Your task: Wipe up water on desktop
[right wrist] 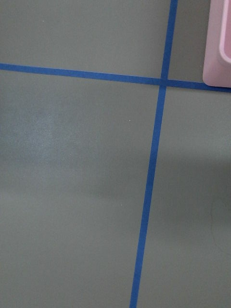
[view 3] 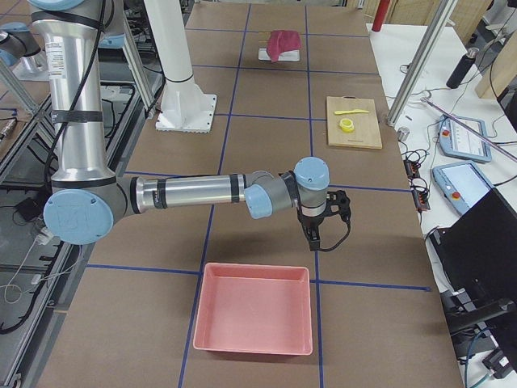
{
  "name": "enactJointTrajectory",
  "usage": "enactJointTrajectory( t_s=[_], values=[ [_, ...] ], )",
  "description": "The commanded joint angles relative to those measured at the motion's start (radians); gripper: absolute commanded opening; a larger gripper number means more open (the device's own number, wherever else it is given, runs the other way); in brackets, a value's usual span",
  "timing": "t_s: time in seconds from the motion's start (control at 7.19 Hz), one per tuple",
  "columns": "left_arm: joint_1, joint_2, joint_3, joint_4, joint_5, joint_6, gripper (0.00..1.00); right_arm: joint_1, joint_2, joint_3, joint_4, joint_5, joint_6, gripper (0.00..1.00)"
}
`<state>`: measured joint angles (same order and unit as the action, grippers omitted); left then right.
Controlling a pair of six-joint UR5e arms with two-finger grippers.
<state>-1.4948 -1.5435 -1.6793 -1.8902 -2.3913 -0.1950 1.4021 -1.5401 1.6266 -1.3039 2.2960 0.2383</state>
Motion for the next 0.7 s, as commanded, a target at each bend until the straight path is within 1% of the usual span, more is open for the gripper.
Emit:
enactJointTrajectory(
  t_s=[0.0,0.14,0.28,0.56],
  values=[
    [-0.002,0.019,-0.01,-0.007,0.013,-0.001,0.98,0.0,0.0,-0.001,0.0,0.0,0.001,1.0],
    [-0.002,0.019,-0.029,-0.004,0.067,-0.003,0.98,0.0,0.0,-0.001,0.0,0.0,-0.001,1.0],
    [-0.001,0.019,-0.027,-0.001,0.072,-0.007,0.98,0.0,0.0,0.001,0.0,0.0,-0.002,1.0],
    [0.002,0.007,-0.039,-0.001,0.058,-0.096,0.97,0.0,0.001,-0.001,0.0,0.0,-0.002,1.0]
  ],
)
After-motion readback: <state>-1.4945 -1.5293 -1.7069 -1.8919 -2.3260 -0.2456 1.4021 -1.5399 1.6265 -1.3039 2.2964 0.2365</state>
